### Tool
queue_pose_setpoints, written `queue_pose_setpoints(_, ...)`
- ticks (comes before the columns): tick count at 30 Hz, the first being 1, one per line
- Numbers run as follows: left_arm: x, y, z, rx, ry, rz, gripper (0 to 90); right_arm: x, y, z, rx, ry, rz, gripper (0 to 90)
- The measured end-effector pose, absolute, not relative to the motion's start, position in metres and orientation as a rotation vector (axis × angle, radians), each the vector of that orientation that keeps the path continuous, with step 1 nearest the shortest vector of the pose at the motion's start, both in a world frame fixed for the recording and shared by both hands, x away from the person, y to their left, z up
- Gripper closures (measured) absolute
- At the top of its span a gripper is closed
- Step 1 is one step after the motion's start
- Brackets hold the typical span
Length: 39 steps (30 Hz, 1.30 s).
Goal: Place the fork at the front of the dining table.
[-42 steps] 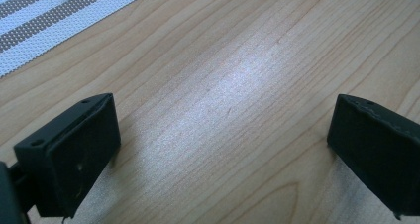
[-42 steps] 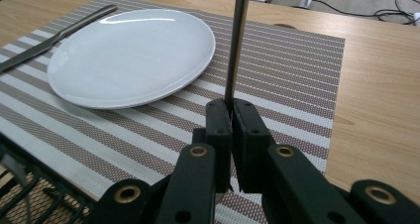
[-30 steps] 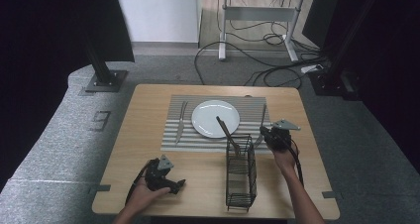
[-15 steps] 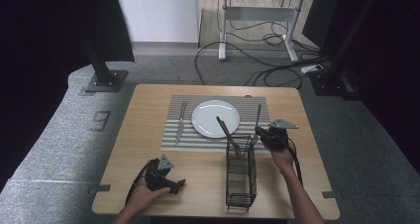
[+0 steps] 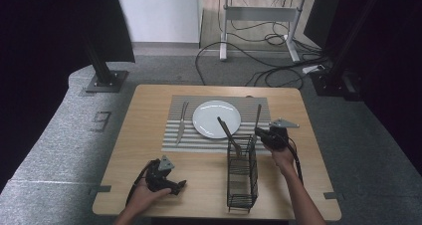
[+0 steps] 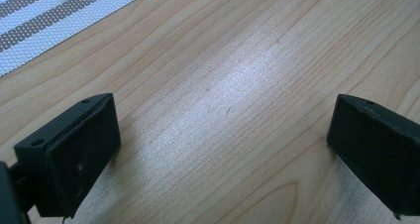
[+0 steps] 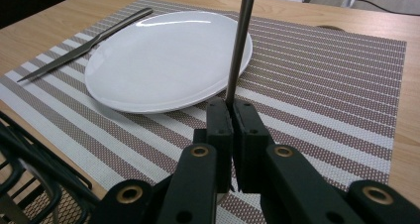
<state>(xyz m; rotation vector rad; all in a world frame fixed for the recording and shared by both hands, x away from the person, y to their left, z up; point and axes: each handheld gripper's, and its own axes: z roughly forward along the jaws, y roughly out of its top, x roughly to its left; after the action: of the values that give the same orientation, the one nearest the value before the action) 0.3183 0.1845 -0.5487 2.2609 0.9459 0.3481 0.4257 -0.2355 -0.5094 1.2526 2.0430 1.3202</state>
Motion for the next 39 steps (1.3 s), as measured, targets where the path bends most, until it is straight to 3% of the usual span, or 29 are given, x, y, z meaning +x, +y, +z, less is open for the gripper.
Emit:
queue_pose_setpoints(27, 0.318, 0.184, -0.549, 2.261, 0.946, 0.348, 0.0, 0.449, -0.249, -0.534, 1.448, 1.987, 1.315, 80.1)
queue_pose_setpoints(39, 0.318, 0.185, -0.549, 2.260, 0.946, 0.348, 0.0, 0.452, -0.248, -0.539, 1.492, 1.977, 1.276, 83.0)
